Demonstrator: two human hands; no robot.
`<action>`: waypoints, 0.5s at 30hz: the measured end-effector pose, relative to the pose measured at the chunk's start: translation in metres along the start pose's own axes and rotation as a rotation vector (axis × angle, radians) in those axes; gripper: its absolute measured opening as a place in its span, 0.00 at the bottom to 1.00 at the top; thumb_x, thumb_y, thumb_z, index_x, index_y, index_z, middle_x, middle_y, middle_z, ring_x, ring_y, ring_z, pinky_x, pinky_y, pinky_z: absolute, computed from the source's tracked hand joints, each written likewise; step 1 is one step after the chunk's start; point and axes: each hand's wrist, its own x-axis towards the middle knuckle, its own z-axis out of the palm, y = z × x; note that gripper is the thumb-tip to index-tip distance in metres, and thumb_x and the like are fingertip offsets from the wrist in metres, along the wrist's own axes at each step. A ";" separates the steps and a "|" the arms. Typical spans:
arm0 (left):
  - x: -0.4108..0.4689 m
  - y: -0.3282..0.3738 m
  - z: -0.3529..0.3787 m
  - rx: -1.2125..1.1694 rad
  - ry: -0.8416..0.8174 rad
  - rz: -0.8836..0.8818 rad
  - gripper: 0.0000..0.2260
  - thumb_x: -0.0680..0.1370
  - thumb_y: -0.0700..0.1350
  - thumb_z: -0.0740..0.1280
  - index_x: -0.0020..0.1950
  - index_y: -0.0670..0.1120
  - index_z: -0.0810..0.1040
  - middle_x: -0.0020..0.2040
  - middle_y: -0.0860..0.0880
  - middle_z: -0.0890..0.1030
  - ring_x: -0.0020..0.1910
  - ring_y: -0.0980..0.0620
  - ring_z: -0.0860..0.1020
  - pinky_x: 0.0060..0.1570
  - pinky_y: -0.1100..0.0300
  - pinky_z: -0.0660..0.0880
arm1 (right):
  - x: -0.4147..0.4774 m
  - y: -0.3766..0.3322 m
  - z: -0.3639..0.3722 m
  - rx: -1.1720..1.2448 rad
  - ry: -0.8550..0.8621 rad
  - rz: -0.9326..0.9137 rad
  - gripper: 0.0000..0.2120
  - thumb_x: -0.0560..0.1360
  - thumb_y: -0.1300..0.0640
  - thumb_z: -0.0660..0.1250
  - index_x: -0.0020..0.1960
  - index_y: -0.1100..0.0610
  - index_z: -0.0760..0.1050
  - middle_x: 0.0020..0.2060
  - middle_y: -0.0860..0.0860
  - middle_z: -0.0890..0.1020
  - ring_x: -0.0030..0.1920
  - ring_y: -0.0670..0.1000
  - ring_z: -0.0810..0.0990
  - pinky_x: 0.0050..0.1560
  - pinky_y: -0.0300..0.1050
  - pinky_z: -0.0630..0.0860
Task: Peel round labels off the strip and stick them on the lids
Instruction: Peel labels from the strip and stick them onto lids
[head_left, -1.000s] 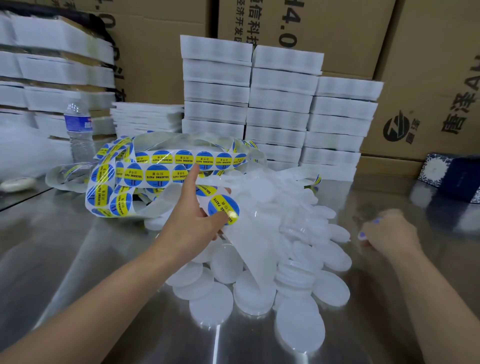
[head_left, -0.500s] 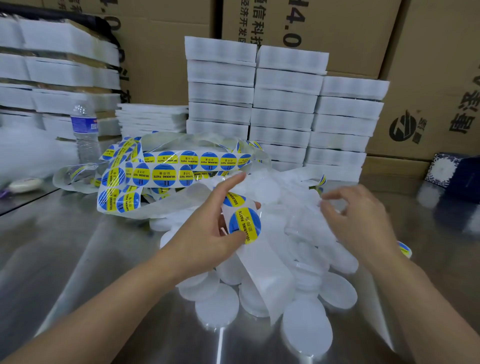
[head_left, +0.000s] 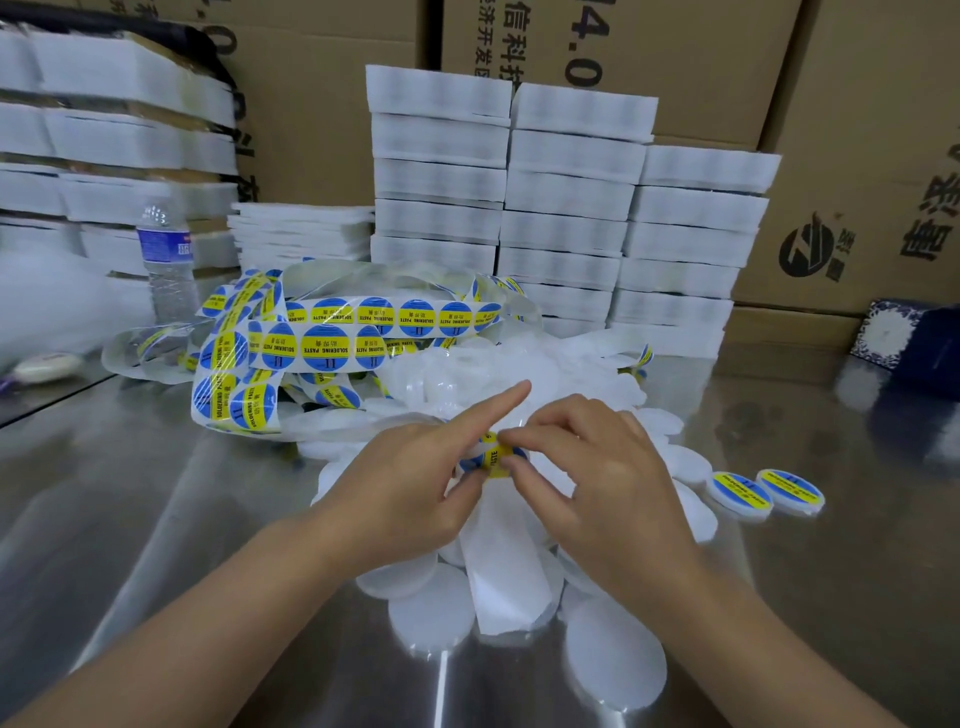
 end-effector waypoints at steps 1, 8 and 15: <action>0.000 0.000 -0.001 0.031 0.007 0.019 0.36 0.74 0.39 0.66 0.73 0.60 0.50 0.34 0.54 0.78 0.35 0.53 0.75 0.37 0.58 0.74 | 0.000 0.000 0.001 -0.009 0.001 0.004 0.07 0.72 0.54 0.66 0.44 0.54 0.83 0.36 0.49 0.79 0.36 0.52 0.78 0.36 0.47 0.70; 0.000 0.002 -0.002 0.007 0.016 0.072 0.32 0.71 0.41 0.64 0.73 0.60 0.61 0.36 0.65 0.76 0.37 0.60 0.72 0.38 0.61 0.73 | -0.001 0.002 0.003 -0.023 0.031 0.026 0.04 0.69 0.56 0.69 0.39 0.54 0.82 0.33 0.49 0.78 0.33 0.53 0.77 0.37 0.46 0.65; 0.012 0.000 -0.009 -0.354 0.395 -0.357 0.14 0.77 0.48 0.65 0.56 0.66 0.71 0.42 0.58 0.82 0.36 0.62 0.81 0.42 0.56 0.78 | -0.002 -0.001 0.003 0.095 -0.032 0.134 0.01 0.66 0.58 0.72 0.36 0.53 0.81 0.34 0.48 0.78 0.35 0.44 0.70 0.41 0.39 0.65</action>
